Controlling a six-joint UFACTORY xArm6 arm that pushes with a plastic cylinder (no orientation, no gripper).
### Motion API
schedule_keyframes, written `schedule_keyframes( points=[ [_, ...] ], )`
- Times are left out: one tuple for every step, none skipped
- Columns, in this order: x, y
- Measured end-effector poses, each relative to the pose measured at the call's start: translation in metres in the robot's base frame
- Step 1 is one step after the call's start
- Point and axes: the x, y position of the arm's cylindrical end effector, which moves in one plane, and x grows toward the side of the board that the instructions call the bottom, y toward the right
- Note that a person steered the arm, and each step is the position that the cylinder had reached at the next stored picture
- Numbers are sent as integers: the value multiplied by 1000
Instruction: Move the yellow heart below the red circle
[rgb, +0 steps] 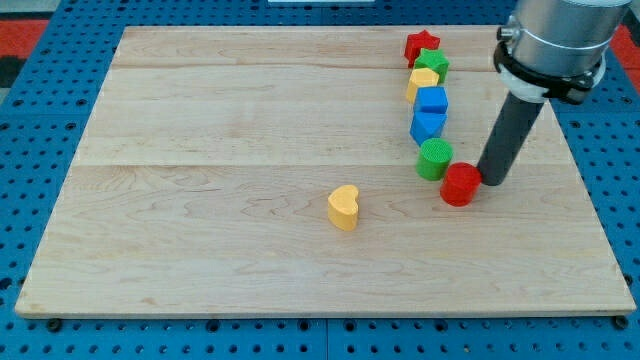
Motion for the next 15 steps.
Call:
schedule_keyframes(
  points=[
    [4,-18],
    [15,-2],
    [87,-10],
    [104,-103],
    [96,-233],
    [39,-266],
    [16,-201],
    [49,-130],
    [65,-127],
    [77,-114],
    [77,-106],
    [77,-106],
    [77,-84],
    [77,-81],
    [84,-99]
  ],
)
